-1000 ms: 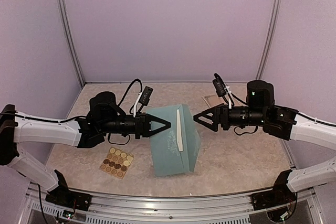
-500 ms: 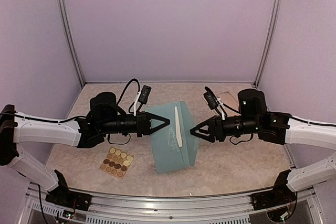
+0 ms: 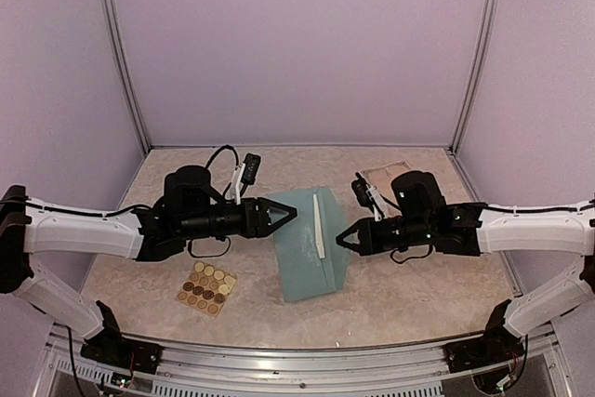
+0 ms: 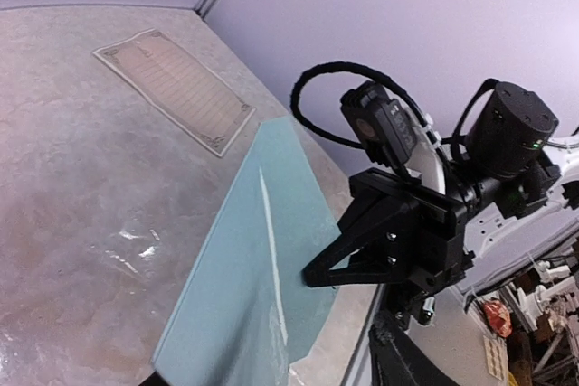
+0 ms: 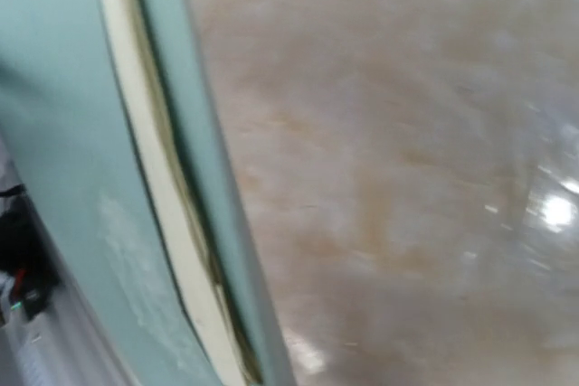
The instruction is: Place the letter into the envelope and seal it
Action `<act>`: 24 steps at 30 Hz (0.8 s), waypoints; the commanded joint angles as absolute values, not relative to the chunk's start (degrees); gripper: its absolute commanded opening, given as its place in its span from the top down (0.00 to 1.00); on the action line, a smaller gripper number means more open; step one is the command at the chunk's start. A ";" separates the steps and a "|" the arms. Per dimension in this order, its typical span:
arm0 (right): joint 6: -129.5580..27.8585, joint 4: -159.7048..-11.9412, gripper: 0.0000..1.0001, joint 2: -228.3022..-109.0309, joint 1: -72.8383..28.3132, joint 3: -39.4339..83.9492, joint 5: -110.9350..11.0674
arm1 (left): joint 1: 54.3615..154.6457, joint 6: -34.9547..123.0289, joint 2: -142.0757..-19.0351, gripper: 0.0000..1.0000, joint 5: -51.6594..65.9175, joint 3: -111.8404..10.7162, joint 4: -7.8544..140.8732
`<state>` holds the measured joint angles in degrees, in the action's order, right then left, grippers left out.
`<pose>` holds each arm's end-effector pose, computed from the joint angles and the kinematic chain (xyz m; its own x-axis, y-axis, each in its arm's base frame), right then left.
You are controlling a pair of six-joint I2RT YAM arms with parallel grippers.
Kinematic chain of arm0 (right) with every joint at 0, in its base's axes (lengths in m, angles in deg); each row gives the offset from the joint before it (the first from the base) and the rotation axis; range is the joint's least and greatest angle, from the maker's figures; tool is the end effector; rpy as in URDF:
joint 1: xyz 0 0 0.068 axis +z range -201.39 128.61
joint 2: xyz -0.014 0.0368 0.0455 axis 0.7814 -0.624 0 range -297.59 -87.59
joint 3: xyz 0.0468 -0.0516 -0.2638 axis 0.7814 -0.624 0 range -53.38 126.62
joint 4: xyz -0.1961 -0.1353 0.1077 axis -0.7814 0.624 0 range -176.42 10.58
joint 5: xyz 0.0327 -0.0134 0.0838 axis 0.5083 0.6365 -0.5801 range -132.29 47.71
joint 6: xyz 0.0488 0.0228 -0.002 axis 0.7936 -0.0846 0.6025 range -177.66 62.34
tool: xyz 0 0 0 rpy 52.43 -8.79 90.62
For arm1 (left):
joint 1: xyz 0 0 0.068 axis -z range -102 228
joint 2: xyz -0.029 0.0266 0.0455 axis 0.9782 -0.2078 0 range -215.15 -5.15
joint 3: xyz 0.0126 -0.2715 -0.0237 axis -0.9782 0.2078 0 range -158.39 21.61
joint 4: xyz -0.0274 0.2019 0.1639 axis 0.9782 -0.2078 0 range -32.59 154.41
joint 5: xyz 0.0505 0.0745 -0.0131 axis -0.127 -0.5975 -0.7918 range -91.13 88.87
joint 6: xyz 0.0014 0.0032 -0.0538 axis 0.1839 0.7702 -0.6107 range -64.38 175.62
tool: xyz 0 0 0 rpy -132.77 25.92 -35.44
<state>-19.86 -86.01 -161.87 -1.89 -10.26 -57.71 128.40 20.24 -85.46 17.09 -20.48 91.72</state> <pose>0.1756 0.2203 0.2355 -0.8082 -0.0365 -0.5878 -0.4870 0.6026 0.6322 0.1897 -0.2467 0.2489 -0.6354 -0.0947 -0.7663 0.6864 0.3853 -0.6168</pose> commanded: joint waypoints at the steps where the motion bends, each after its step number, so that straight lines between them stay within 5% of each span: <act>1: -16.91 -83.66 1.00 -165.87 -2.02 -10.32 -51.34 | 127.67 19.83 -83.94 0.42 6.21 -19.26 84.74; 8: -17.78 -82.89 1.00 -171.25 -3.51 -8.44 -49.00 | 127.71 19.14 -79.25 0.33 1.92 -14.97 84.63; 10: -17.97 -81.52 0.82 -172.14 -3.97 -7.72 -48.05 | 127.62 18.70 -77.71 0.32 0.58 -14.14 84.13; 13: -19.14 -78.40 0.41 -171.36 -4.41 -6.64 -45.54 | 127.39 18.27 -75.47 0.30 -0.93 -13.18 82.96; 15: -20.17 -75.24 0.25 -169.63 -5.21 -6.09 -43.01 | 127.27 18.37 -74.08 0.29 -2.85 -13.10 81.45; 24: -27.69 -65.82 0.03 -162.90 -18.95 -6.10 -35.91 | 115.70 21.07 -67.22 0.25 2.07 -16.95 67.45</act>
<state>-22.75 -71.76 -164.60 -12.78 -7.33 -40.51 121.55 18.62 -69.92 -1.14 -14.14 75.37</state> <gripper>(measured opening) 0.953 0.744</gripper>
